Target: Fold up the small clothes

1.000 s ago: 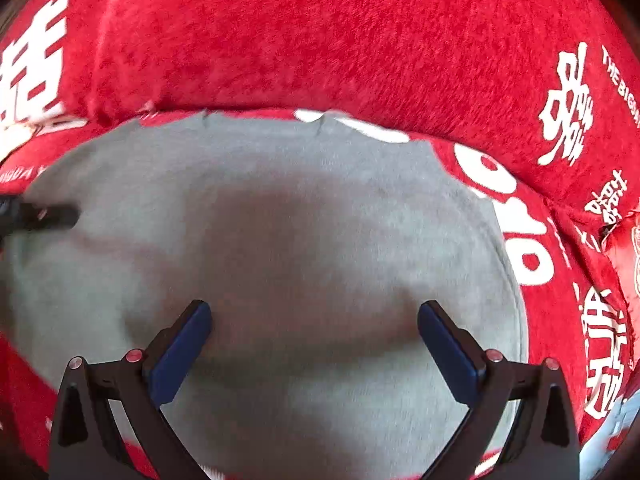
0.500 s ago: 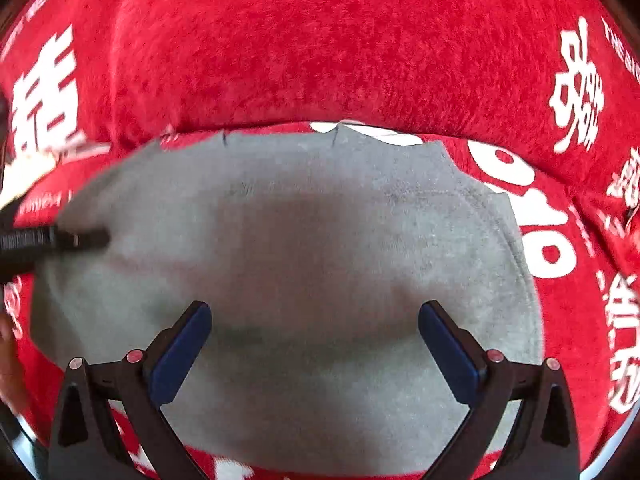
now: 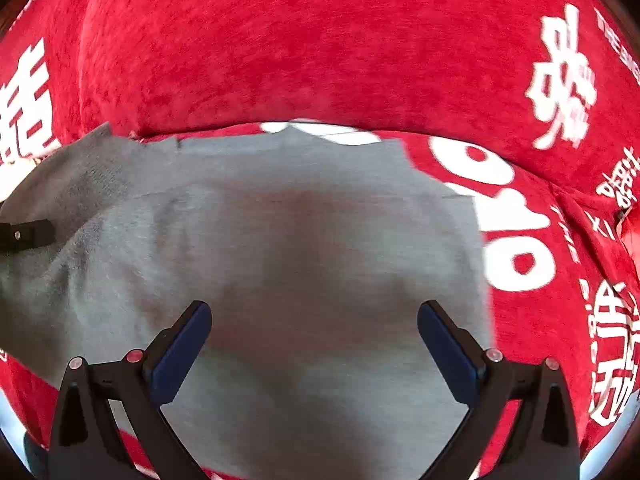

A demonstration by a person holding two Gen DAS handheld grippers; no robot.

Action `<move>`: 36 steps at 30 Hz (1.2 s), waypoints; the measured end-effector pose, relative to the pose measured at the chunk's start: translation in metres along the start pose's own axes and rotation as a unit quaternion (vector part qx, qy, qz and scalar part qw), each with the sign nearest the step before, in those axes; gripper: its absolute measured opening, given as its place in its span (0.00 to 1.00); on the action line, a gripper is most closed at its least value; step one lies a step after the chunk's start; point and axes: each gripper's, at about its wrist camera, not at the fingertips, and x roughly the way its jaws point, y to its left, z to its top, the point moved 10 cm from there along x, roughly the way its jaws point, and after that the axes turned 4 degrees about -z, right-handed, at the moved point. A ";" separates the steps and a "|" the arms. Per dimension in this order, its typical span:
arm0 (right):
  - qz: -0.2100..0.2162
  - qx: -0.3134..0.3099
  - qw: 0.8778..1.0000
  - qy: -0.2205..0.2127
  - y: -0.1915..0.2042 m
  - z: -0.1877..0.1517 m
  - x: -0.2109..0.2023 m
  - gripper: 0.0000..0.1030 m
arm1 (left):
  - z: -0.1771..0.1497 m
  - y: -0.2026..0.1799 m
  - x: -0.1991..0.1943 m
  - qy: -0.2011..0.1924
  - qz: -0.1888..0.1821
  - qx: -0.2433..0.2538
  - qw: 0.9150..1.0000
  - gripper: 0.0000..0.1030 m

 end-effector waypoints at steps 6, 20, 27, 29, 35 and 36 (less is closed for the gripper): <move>0.001 0.008 1.000 -0.029 -0.068 -0.004 -0.027 1.00 | -0.001 -0.083 -0.022 0.005 0.003 0.018 1.000 0.21; 0.007 0.070 0.997 -0.007 -0.168 -0.074 -0.016 1.00 | -0.084 -0.270 0.102 0.092 0.014 0.117 0.989 0.12; 0.016 0.083 0.996 -0.001 -0.180 -0.089 -0.009 1.00 | -0.087 -0.274 0.108 0.081 0.000 0.140 0.987 0.18; 0.021 0.086 0.996 -0.001 -0.180 -0.089 -0.012 1.00 | -0.087 -0.274 0.100 0.094 -0.021 0.136 0.986 0.44; 0.042 0.091 0.995 -0.019 -0.182 -0.084 -0.036 1.00 | -0.077 -0.268 0.056 0.079 -0.077 0.109 0.988 0.89; 0.048 0.095 0.994 -0.023 -0.183 -0.083 -0.041 1.00 | -0.078 -0.268 0.044 0.080 -0.104 0.113 0.985 0.89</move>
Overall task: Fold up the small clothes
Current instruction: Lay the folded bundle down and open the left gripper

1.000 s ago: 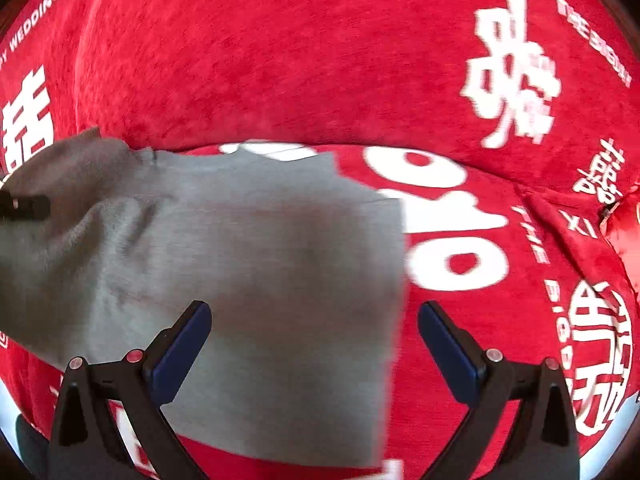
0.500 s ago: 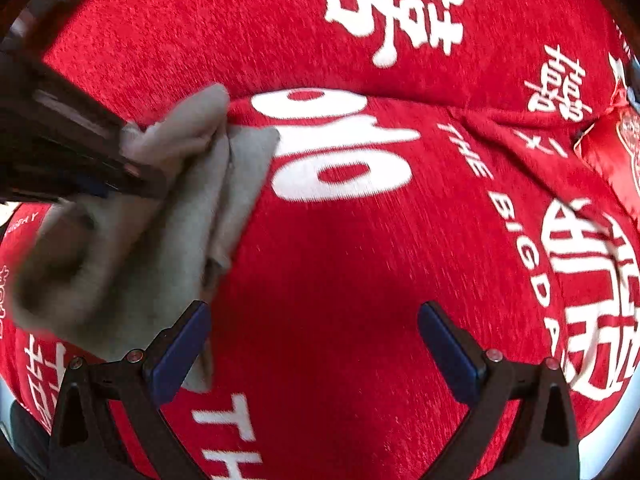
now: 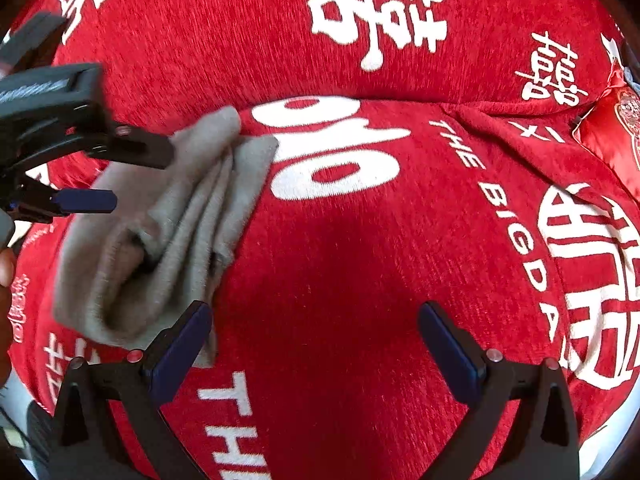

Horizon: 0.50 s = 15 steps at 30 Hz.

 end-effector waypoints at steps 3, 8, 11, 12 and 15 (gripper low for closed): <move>0.030 0.009 0.999 -0.009 0.005 0.006 -0.013 1.00 | -0.004 0.011 -0.028 -0.031 -0.018 0.014 0.999 0.89; 0.110 -0.007 0.994 -0.023 0.043 0.011 -0.034 1.00 | -0.020 0.090 -0.052 -0.088 0.141 0.051 0.985 0.89; 0.135 -0.032 0.990 -0.025 0.070 0.009 -0.038 0.99 | -0.034 0.128 -0.052 -0.089 0.134 0.015 0.987 0.89; 0.133 -0.038 0.990 -0.019 0.077 0.007 -0.033 0.98 | -0.040 0.141 -0.053 -0.095 0.123 -0.008 0.988 0.89; 0.152 -0.029 0.988 0.010 0.089 0.003 -0.024 0.86 | -0.052 0.158 -0.048 -0.096 0.092 -0.053 0.990 0.89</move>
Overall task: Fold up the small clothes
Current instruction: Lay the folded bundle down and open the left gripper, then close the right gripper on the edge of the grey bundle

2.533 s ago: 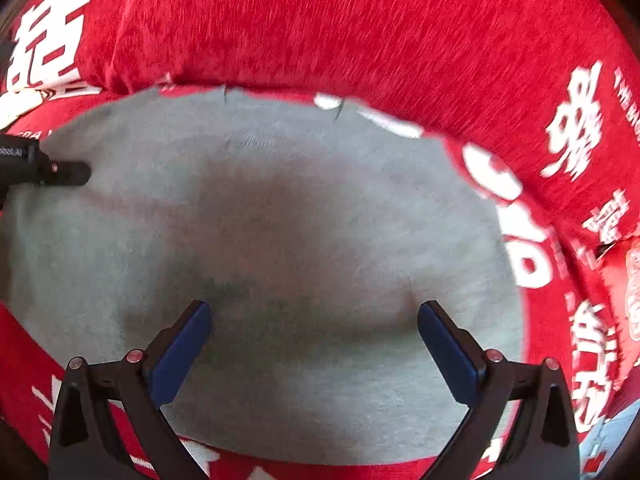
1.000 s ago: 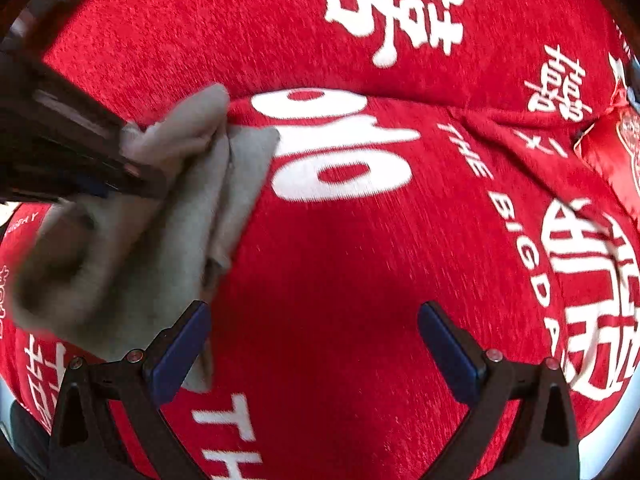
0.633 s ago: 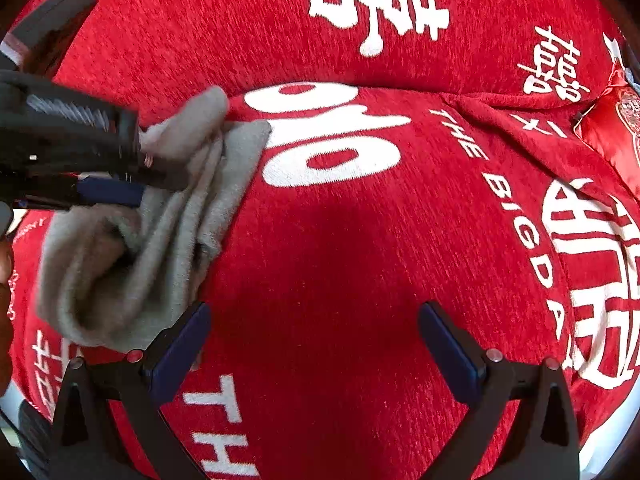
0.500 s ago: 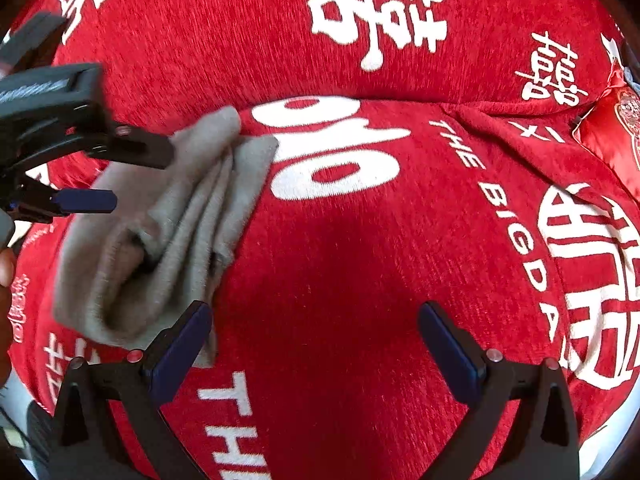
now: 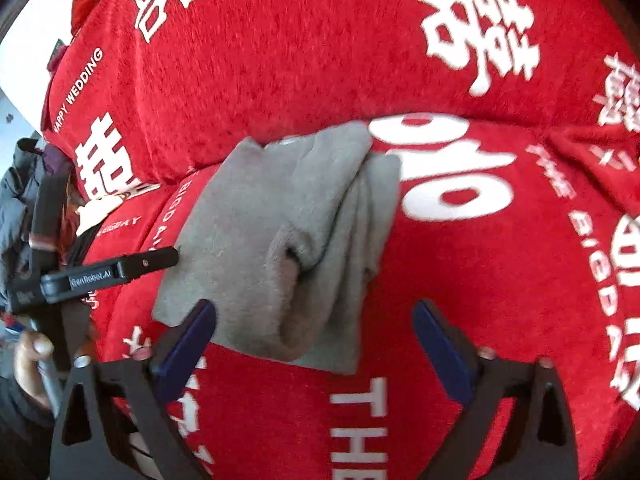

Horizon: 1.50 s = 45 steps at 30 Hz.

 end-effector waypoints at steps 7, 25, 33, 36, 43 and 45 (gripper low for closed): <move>0.053 0.059 0.994 0.072 0.007 -0.022 0.025 0.66 | -0.015 -0.005 0.025 0.021 -0.011 -0.005 1.000 0.89; 0.103 0.118 0.985 0.069 0.004 -0.003 0.032 0.11 | -0.020 -0.010 0.024 0.028 -0.001 -0.005 1.000 0.89; 0.083 0.110 0.988 0.075 -0.017 -0.022 0.039 0.17 | -0.036 -0.013 0.045 0.062 0.020 0.026 0.998 0.89; 0.077 0.112 0.988 0.072 -0.023 -0.021 0.037 0.30 | -0.029 -0.011 0.034 0.058 0.003 0.014 0.998 0.89; 0.032 0.098 0.995 -0.014 -0.047 0.041 0.001 0.69 | 0.028 -0.011 0.003 -0.001 -0.004 0.007 1.000 0.89; 0.018 0.084 0.996 -0.007 -0.043 0.065 0.015 0.69 | 0.036 -0.020 0.012 0.006 0.001 0.020 1.000 0.89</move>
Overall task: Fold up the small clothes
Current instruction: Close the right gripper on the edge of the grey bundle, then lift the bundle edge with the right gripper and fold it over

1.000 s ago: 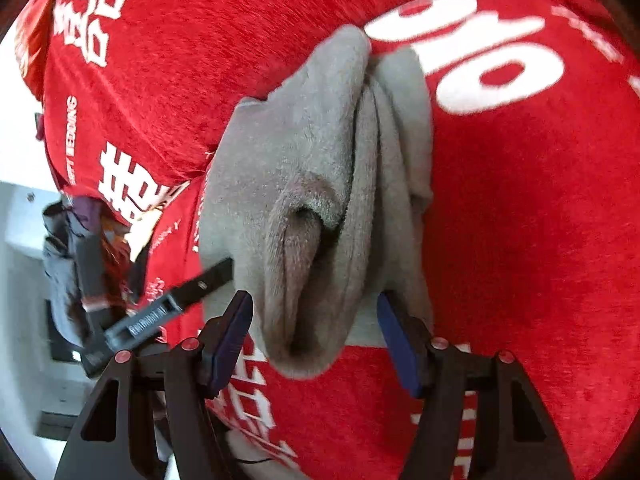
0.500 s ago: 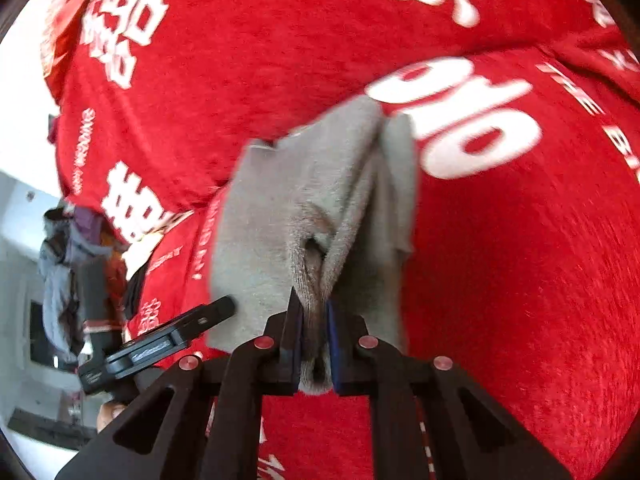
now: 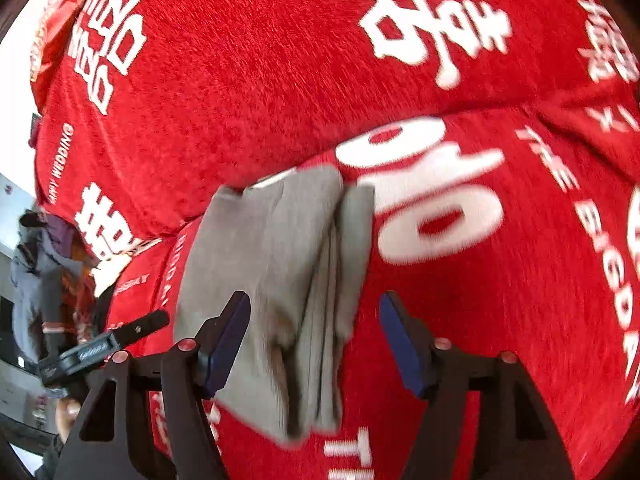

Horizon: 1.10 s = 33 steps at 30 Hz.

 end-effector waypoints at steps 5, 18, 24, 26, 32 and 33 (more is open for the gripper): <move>-0.037 -0.024 0.998 0.052 0.004 0.028 0.058 0.69 | 0.014 -0.021 0.015 -0.009 0.004 0.028 1.000 0.89; -0.014 -0.048 0.998 0.028 0.016 0.056 0.085 0.08 | 0.033 -0.061 0.039 -0.007 -0.129 0.024 0.991 0.89; -0.017 -0.045 0.997 0.061 0.005 0.043 0.112 0.13 | 0.012 -0.080 0.052 -0.003 -0.012 0.140 0.990 0.89; 0.007 -0.015 0.998 0.060 0.002 0.046 0.110 0.16 | 0.008 -0.094 0.038 -0.010 -0.036 0.144 0.989 0.89; 0.025 0.006 0.998 0.059 -0.009 0.058 0.104 0.40 | -0.029 -0.154 -0.003 -0.026 -0.164 0.185 0.969 0.89; 0.031 0.008 0.998 0.062 -0.010 0.059 0.105 0.40 | -0.037 -0.161 -0.004 -0.024 -0.174 0.195 0.965 0.89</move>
